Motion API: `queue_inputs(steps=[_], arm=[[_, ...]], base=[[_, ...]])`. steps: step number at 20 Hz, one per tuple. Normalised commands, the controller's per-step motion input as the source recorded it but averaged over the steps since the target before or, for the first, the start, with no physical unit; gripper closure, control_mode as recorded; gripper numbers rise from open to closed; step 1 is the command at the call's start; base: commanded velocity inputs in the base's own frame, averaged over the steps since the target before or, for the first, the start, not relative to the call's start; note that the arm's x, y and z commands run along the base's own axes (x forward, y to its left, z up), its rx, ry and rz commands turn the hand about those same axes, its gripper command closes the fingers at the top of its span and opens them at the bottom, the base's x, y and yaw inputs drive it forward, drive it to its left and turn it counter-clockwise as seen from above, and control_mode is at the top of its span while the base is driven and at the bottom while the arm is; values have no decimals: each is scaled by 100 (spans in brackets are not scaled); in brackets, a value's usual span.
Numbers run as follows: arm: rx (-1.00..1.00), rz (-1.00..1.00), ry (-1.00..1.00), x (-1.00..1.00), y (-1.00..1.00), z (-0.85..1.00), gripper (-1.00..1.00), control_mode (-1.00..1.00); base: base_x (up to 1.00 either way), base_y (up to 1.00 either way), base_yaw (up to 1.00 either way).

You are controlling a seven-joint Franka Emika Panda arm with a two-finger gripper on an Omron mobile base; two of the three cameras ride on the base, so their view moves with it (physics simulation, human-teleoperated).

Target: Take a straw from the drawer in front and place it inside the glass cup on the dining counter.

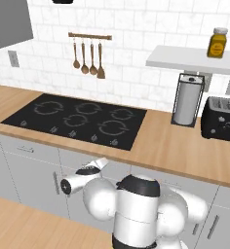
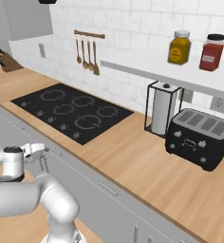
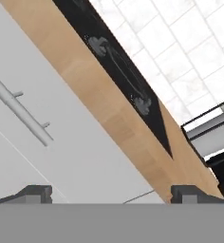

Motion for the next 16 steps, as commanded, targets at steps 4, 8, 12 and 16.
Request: queue_inputs(steps=[4, 8, 12, 16], arm=[[-11, 3, 0, 17, 8, -40, -100, -100], [-13, 2, 0, 22, 32, -24, -100, -100], [-9, 2, 0, 42, 20, -1, -100, -100], [-5, 1, 2, 48, 0, -16, -100, -100]], base=[[0, 0, 0], [0, 0, 0], [0, 0, 0], [0, 0, 0]])
